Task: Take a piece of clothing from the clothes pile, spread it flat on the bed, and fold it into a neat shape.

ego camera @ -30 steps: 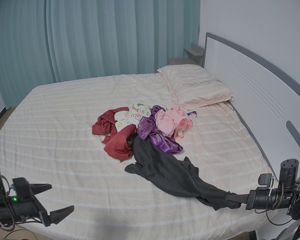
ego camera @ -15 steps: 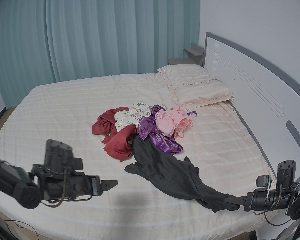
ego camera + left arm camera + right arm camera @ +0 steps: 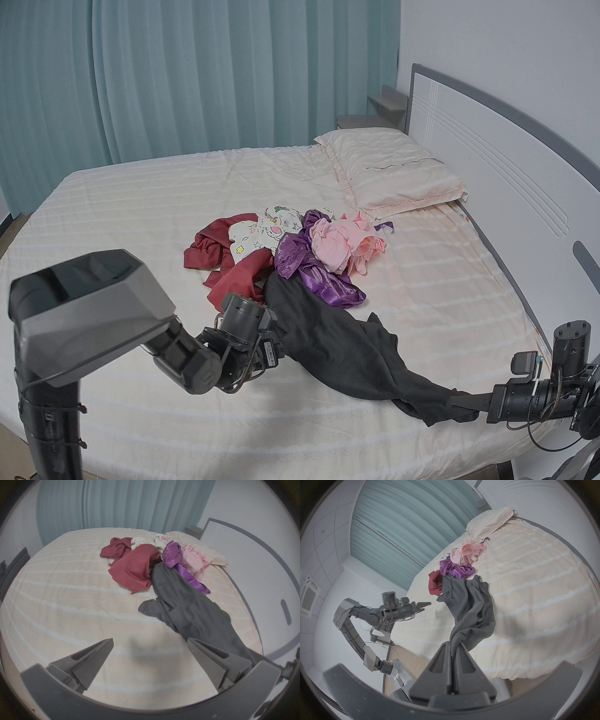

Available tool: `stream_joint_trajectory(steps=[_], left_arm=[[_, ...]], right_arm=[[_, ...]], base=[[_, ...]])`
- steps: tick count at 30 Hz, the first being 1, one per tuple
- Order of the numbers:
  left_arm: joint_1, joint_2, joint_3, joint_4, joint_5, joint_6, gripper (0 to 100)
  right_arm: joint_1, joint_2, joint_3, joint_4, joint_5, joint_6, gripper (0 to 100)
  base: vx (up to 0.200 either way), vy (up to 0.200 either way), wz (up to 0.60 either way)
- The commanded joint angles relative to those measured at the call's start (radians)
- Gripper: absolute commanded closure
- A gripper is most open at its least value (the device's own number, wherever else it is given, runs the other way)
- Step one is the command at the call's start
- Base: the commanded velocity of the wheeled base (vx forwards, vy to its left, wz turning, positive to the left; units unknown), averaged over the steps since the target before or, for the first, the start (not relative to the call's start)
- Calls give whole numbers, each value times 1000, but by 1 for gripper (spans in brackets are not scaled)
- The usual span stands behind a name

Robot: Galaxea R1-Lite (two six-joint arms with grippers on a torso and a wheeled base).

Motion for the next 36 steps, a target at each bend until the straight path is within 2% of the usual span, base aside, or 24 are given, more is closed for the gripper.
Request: stream_joint_trajectory(steps=[1,7,12,13,21,27,32,36], left_arm=[[10,202,-154,-5,53,-50,0],[50,292,-307,0,79,-50,0],[49,304,-341,1,81,-48,0],[49,304,-342,1,81,-50,100],[50,301,-339,-6,85,-62,100],[52,206,-250,0,84,-109,100],[38,-42,-48,-8,75,-183,100],[37,-251,99,-8,58,-188,100]], right_arm=[[2,6,0,1,-1,0,100],[5,6,2,1,1,0,100],[3,6,2,1,1,-2,100],[3,6,0,1,1,-2,100],[2,6,0,-1,1,-2,100],[0,9,0,-1,1,4,100],[-23,17,-10,-8,1,4,100],[-54,18,-36,-53,-4,7,100]], base=[[0,0,0],[0,0,0],[0,0,0],[0,0,0],[0,0,0],[0,0,0],[0,0,0],[0,0,0]])
